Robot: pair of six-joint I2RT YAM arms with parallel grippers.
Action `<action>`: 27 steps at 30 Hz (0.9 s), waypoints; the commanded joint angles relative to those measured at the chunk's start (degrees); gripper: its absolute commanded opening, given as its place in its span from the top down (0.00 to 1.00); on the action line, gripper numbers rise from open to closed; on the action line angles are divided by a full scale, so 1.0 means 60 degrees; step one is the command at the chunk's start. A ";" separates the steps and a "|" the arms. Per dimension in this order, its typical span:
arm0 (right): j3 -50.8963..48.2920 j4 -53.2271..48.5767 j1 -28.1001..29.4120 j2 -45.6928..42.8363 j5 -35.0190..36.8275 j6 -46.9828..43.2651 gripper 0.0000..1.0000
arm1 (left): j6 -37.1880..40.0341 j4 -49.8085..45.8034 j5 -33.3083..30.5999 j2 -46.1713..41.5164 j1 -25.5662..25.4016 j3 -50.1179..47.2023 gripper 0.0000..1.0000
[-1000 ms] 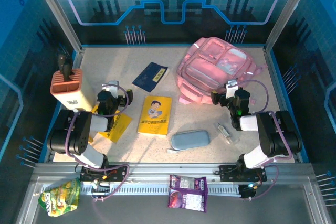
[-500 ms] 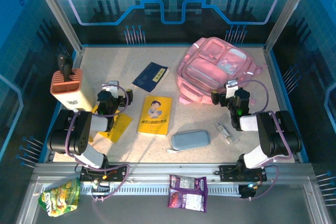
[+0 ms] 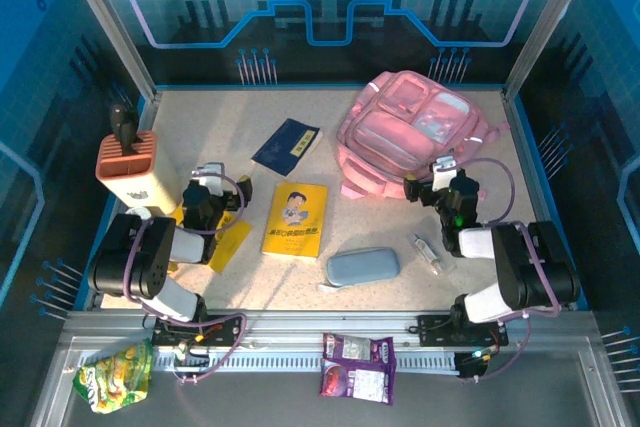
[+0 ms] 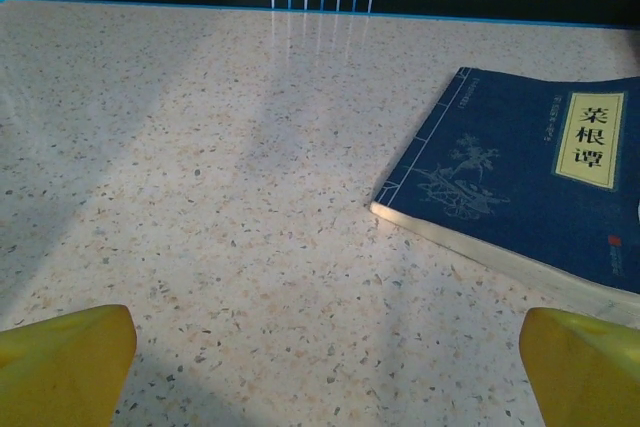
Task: Pack books, pencil case, and school supplies into a backpack
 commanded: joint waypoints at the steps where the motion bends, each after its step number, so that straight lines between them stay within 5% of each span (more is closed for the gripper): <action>1: -0.0014 -0.0269 0.0032 -0.0936 -0.0032 -0.0090 0.00 | 0.0092 0.0793 0.0175 -0.0638 0.0092 -0.0249 0.01; 6: 0.0835 -0.3241 -0.0031 -0.2717 -0.0134 0.0999 0.00 | 0.0048 -0.0828 0.0187 -0.2386 0.0092 -0.0191 0.01; 10: 0.1520 -0.4902 -0.0240 -0.3593 0.0031 0.3923 0.00 | -0.1092 -0.3271 0.0313 -0.4086 0.0100 0.0597 0.01; 15: 0.0851 -0.4048 -0.0815 -0.4403 -0.1502 0.5166 0.00 | -0.2399 -0.6031 0.0614 -0.5339 0.0107 0.1984 0.01; 20: 0.1712 -0.6928 -0.1365 -0.4268 -0.0653 0.6784 0.00 | -0.3927 -0.5704 0.0206 -0.5523 0.0122 0.1720 0.01; 23: 0.2140 -0.7807 -0.1559 -0.3876 -0.1173 0.6739 0.00 | -0.4699 -0.7928 0.0320 -0.5293 0.0122 0.2713 0.01; 27: 0.2514 -0.8874 -0.1512 -0.3459 -0.1663 0.6873 0.00 | -0.5386 -0.9405 0.1955 -0.4758 0.0054 0.3595 0.01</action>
